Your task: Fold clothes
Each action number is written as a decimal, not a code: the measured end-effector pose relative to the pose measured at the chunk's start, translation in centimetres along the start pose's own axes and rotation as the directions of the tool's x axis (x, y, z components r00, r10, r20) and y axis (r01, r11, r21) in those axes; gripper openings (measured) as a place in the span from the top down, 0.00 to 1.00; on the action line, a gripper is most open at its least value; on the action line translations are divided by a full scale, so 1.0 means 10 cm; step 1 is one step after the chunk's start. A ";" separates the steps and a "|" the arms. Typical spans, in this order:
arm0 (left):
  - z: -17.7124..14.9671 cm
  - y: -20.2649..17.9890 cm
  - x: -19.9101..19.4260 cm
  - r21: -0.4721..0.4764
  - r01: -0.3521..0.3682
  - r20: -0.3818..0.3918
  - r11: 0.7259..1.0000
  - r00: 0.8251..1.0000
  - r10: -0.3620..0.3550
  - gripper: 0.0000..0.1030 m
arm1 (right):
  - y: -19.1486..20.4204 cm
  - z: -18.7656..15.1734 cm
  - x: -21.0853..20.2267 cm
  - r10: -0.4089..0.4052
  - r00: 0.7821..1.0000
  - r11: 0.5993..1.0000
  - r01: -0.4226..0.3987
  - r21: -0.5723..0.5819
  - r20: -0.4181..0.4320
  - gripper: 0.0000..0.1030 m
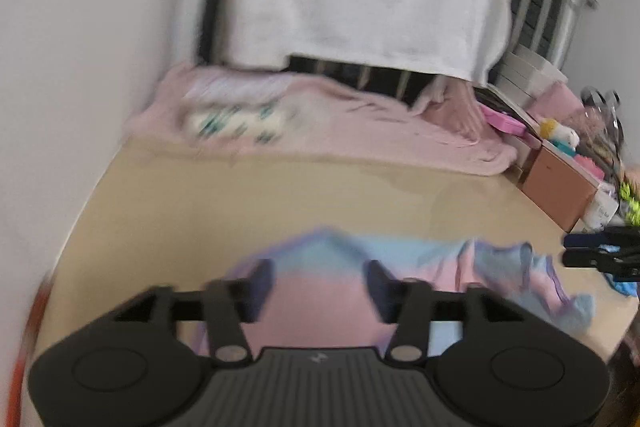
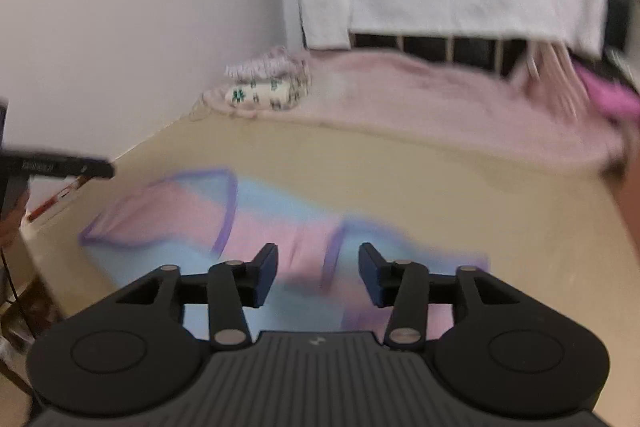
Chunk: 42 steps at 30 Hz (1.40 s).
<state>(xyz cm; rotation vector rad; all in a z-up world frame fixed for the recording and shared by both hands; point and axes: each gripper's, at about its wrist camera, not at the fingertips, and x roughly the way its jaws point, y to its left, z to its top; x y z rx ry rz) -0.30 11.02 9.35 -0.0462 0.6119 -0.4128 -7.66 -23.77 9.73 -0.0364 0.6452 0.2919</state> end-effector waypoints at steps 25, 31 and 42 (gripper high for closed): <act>0.10 -0.07 1.39 0.127 -0.015 -0.189 0.992 0.981 0.039 0.72 | -0.49 0.27 1.33 0.063 0.982 0.997 -0.055 0.048 -0.177 0.61; 0.04 -0.11 1.35 0.178 0.021 -0.197 0.984 0.980 0.014 0.81 | -0.44 0.19 1.36 0.068 0.980 0.998 -0.066 0.015 -0.187 0.80; 0.08 -0.15 0.98 0.214 0.024 -0.102 0.977 0.995 -0.003 0.98 | -0.11 0.21 1.01 0.037 0.996 0.986 -0.049 -0.158 -0.079 0.93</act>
